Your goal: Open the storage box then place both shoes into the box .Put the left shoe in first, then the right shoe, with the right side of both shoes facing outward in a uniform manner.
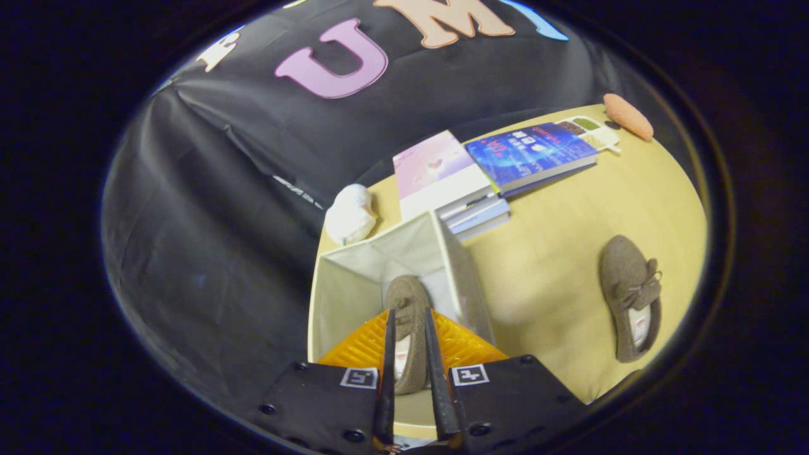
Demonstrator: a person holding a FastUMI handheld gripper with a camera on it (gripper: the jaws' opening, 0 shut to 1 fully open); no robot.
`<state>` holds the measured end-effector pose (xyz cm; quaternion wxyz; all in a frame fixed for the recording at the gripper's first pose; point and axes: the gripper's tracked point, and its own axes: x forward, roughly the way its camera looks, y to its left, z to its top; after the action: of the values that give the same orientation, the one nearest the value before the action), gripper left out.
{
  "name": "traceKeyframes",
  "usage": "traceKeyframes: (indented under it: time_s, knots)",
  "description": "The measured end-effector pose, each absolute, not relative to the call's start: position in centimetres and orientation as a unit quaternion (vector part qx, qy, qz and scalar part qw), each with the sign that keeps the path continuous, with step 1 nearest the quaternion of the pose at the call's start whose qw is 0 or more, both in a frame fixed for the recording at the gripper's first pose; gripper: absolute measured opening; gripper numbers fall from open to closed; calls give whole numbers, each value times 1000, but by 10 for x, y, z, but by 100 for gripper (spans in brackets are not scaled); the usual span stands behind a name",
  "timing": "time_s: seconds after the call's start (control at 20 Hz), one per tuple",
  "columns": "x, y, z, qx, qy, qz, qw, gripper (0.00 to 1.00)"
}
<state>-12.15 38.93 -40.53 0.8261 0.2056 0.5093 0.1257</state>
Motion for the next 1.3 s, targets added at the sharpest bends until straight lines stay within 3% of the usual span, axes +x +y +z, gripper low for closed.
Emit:
traceKeyframes:
  time_s: [0.4, 0.8, 1.3]
  knots:
    - [-105, 269, -407, 174, 478, 55, 859, 28]
    - [-139, 143, -449, 146, 497, -42, 855, 29]
    - [-181, 99, -522, 97, 550, -74, 826, 28]
